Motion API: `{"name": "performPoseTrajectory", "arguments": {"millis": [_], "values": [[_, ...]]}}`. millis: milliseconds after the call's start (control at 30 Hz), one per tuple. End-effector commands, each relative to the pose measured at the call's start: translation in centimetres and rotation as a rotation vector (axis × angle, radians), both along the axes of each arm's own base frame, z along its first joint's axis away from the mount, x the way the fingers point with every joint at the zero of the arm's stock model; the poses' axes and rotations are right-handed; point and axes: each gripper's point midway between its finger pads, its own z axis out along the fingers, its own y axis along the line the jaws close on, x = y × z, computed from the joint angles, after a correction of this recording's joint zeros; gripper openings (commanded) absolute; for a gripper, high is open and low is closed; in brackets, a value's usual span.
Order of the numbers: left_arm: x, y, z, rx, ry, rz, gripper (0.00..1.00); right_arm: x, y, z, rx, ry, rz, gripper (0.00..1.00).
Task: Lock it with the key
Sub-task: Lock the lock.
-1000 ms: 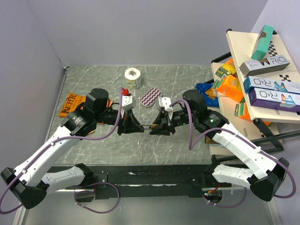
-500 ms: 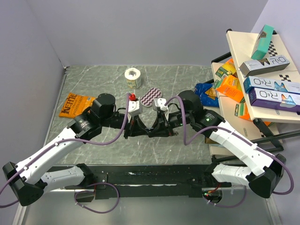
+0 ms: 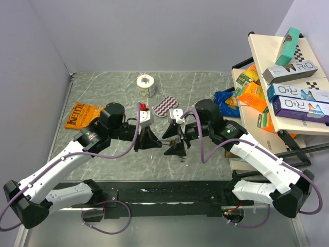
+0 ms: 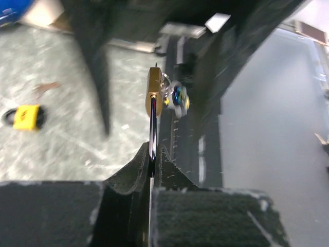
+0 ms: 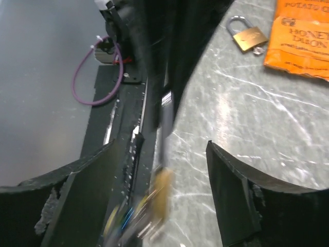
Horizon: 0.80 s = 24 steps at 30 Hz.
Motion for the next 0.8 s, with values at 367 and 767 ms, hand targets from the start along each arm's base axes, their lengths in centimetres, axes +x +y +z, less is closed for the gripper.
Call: {"name": "performPoseTrajectory", "arguments": {"millis": [367,767], "values": [[0.9,2.7,0.6,-0.034,-0.083,0.008,0.01,1.5,-2.4,3.0,0.037,-0.094,-0.064,0.73],[0.9,2.4,1.3,-0.063,-0.059,0.015,0.01,1.8,-1.3,3.5,0.069,-0.063,-0.034,0.52]]}}
